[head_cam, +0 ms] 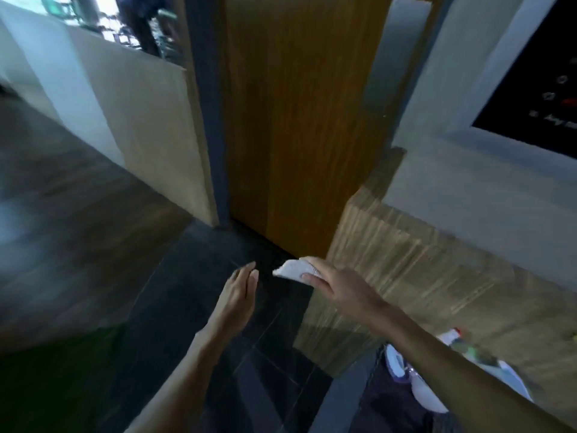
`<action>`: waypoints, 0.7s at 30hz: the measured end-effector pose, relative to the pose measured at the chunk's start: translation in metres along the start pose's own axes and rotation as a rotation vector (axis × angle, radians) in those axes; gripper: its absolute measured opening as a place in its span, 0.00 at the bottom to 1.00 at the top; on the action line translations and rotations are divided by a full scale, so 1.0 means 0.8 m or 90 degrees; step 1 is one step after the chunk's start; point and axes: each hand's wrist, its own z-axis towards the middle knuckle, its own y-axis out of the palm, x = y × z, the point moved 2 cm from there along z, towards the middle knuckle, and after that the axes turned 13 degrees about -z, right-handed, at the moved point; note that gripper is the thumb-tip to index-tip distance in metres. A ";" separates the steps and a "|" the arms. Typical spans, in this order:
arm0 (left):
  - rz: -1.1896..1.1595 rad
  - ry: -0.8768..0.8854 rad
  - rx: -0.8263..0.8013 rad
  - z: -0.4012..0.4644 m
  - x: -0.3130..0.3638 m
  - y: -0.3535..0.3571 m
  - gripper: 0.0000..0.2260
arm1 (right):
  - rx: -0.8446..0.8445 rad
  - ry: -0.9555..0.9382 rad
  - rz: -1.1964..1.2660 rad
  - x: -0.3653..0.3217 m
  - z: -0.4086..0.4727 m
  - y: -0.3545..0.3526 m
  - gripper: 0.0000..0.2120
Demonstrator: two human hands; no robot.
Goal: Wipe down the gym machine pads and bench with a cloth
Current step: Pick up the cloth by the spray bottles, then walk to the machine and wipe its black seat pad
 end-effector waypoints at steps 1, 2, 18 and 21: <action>0.010 -0.049 0.008 -0.036 -0.033 -0.025 0.17 | -0.036 -0.013 0.027 -0.027 0.005 0.031 0.23; 0.019 -0.103 0.018 -0.076 -0.068 -0.050 0.16 | -0.075 -0.027 0.050 -0.056 0.009 0.065 0.22; -0.191 -0.723 0.495 -0.761 -0.348 -0.311 0.20 | -0.537 -0.482 -0.126 -0.696 -0.136 0.458 0.17; -0.286 -0.778 0.618 -0.841 -0.369 -0.331 0.21 | -0.573 -0.581 -0.153 -0.803 -0.178 0.494 0.16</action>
